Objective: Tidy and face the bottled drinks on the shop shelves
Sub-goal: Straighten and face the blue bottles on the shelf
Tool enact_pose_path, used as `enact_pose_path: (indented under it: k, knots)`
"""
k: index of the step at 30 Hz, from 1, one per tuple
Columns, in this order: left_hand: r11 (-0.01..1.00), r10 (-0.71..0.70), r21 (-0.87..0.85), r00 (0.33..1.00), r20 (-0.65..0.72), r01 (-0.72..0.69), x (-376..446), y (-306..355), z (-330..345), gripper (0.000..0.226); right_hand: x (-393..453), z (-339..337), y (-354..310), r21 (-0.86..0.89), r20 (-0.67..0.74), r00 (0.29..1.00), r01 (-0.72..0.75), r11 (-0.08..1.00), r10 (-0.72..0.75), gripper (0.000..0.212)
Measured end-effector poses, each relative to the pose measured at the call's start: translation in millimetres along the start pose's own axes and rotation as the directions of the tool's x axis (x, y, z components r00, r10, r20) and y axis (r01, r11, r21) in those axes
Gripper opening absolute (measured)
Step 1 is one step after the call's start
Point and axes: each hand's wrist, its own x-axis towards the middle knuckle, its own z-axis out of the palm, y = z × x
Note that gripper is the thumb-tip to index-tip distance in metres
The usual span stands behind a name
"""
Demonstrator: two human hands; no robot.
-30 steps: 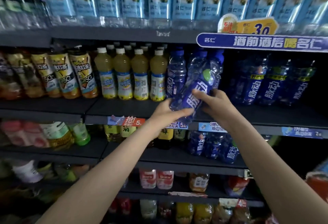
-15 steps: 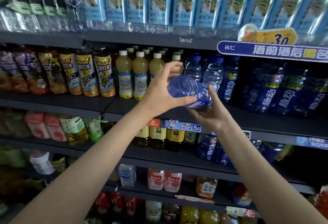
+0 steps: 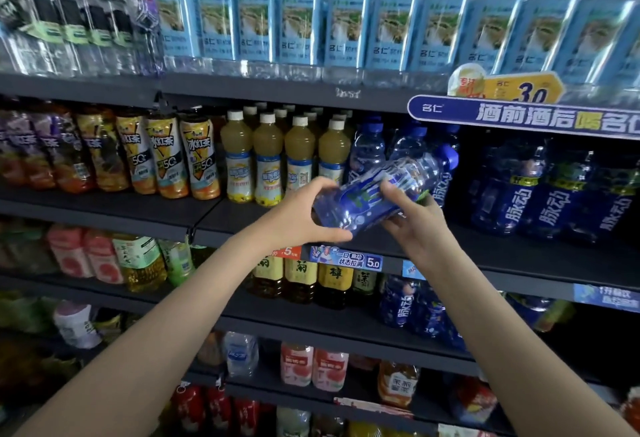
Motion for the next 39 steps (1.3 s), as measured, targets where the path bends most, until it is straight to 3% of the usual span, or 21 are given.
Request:
enact_pose_path:
  k: [5,10,12,16,18,21,24,26,28,29,31,33,35,37,39]
  knots:
    - [0.996,-0.073,0.041,0.995,-0.071,0.076,8.4,4.9,22.2,0.079,-2.1,1.1,-1.4,-0.285,-0.03,0.989,0.132,0.949,-0.147,0.072]
    - [0.977,-0.157,-0.147,0.987,0.016,0.158,11.1,-0.7,27.4,0.059,-1.1,-6.0,-5.2,-0.449,0.024,0.991,0.126,0.884,-0.129,0.103]
    - [0.934,-0.186,-0.295,0.979,0.084,0.203,10.5,-1.4,21.8,0.051,-1.6,-9.7,-9.6,-0.424,0.063,0.994,0.11,0.899,-0.091,0.094]
    - [0.744,-0.232,-0.58,0.942,0.244,0.333,7.1,-5.6,6.9,0.023,3.0,-18.6,-23.4,-0.122,0.25,0.968,0.052,0.991,-0.02,0.055]
    - [0.699,-0.252,-0.605,0.923,0.291,0.382,4.4,-9.7,3.8,0.023,3.7,-15.8,-23.7,-0.154,0.218,0.974,0.1,0.983,-0.065,0.053]
    - [0.787,-0.198,-0.517,0.932,0.303,0.336,3.3,-8.5,4.9,0.048,6.9,-3.1,-15.3,-0.317,0.046,0.988,0.153,0.936,-0.146,0.057]
    - [0.974,-0.135,-0.141,0.957,0.256,0.175,8.6,2.5,25.9,0.069,10.5,7.3,-8.8,-0.484,-0.054,0.965,0.199,0.852,-0.256,0.075]
    - [0.989,-0.144,0.06,0.981,0.13,0.137,12.6,3.8,41.2,0.079,12.4,11.6,-6.9,-0.533,-0.044,0.96,0.211,0.82,-0.276,0.073]
    - [0.98,-0.163,0.124,0.985,0.063,0.155,14.5,1.8,44.5,0.079,14.1,10.4,-9.6,-0.556,-0.029,0.972,0.179,0.812,-0.234,0.066]
    - [0.982,-0.169,0.098,0.983,0.078,0.161,14.1,-0.7,41.1,0.072,14.3,7.6,-13.5,-0.55,-0.011,0.984,0.14,0.823,-0.175,0.063]
    - [0.965,-0.21,-0.119,0.958,0.194,0.235,10.6,-5.6,29.5,0.049,13.0,-3.3,-24.4,-0.493,0.087,0.996,0.047,0.869,-0.004,0.063]
    - [0.832,-0.22,-0.425,0.916,0.336,0.356,2.4,-8.0,21.3,0.032,9.1,-16.0,-31.9,-0.411,0.217,0.968,-0.026,0.911,0.126,0.067]
    - [0.657,-0.187,-0.617,0.887,0.423,0.433,-1.8,-10.7,19.8,0.027,6.3,-21.4,-30.9,-0.367,0.307,0.936,-0.051,0.929,0.173,0.069]
    - [0.589,-0.14,-0.672,0.875,0.463,0.45,-2.3,-11.6,21.1,0.029,5.4,-17.2,-23.2,-0.386,0.317,0.93,-0.05,0.921,0.183,0.065]
    - [0.586,-0.119,-0.666,0.862,0.492,0.461,-2.2,-8.6,22.5,0.039,2.7,-8.4,-18.9,-0.407,0.282,0.947,-0.028,0.913,0.155,0.052]
